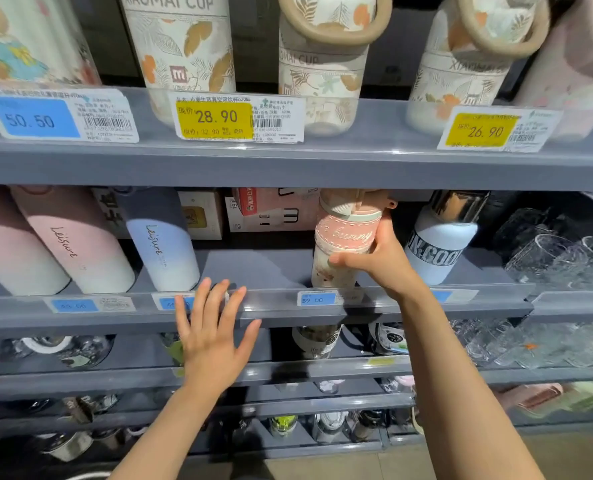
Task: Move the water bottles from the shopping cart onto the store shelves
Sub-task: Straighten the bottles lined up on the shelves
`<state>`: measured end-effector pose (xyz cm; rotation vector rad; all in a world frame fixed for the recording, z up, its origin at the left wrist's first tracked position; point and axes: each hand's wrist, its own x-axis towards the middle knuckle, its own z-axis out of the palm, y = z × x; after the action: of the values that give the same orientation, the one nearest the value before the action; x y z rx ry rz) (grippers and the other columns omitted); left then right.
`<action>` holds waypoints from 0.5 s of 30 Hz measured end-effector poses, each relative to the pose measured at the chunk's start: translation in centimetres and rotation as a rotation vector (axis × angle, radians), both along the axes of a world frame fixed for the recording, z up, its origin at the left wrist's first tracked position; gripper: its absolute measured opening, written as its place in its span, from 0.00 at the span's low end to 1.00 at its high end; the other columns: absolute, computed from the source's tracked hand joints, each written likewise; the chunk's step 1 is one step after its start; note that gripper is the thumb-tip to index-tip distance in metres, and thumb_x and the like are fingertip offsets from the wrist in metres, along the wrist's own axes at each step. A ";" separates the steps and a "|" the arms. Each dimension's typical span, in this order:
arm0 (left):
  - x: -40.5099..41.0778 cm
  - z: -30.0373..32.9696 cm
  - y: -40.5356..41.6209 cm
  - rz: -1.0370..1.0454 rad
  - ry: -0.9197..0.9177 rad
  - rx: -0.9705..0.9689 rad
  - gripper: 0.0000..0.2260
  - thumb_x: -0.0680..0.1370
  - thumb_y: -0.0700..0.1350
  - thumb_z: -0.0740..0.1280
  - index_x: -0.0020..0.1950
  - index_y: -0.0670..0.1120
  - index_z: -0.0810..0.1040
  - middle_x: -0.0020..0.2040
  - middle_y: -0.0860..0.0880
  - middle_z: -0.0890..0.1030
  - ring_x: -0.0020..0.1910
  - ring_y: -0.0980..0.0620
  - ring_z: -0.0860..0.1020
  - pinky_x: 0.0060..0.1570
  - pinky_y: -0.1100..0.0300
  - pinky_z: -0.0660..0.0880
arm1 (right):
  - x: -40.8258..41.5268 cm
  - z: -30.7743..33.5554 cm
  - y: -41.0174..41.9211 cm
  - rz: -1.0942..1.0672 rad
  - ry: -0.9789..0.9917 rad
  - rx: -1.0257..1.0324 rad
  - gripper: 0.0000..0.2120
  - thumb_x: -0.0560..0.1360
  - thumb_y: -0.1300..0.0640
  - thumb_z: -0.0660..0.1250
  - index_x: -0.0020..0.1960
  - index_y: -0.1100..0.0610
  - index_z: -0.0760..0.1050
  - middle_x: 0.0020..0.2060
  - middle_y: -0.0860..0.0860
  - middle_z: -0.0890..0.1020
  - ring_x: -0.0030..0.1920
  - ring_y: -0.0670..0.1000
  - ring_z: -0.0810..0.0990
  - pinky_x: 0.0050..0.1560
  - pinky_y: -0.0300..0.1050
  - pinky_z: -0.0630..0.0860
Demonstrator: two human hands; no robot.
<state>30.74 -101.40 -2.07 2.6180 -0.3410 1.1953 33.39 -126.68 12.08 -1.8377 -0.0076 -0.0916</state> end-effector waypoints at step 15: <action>-0.1 -0.2 0.1 -0.017 -0.002 -0.003 0.22 0.77 0.55 0.61 0.68 0.47 0.69 0.66 0.44 0.71 0.72 0.41 0.63 0.72 0.37 0.54 | -1.1 -3.3 4.9 -0.515 -0.195 -0.377 0.48 0.60 0.46 0.80 0.72 0.55 0.58 0.59 0.54 0.72 0.58 0.59 0.73 0.53 0.52 0.74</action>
<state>30.63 -101.30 -2.23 2.6064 -0.3614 1.1922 32.29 -121.74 8.74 -2.1599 0.3327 -0.6678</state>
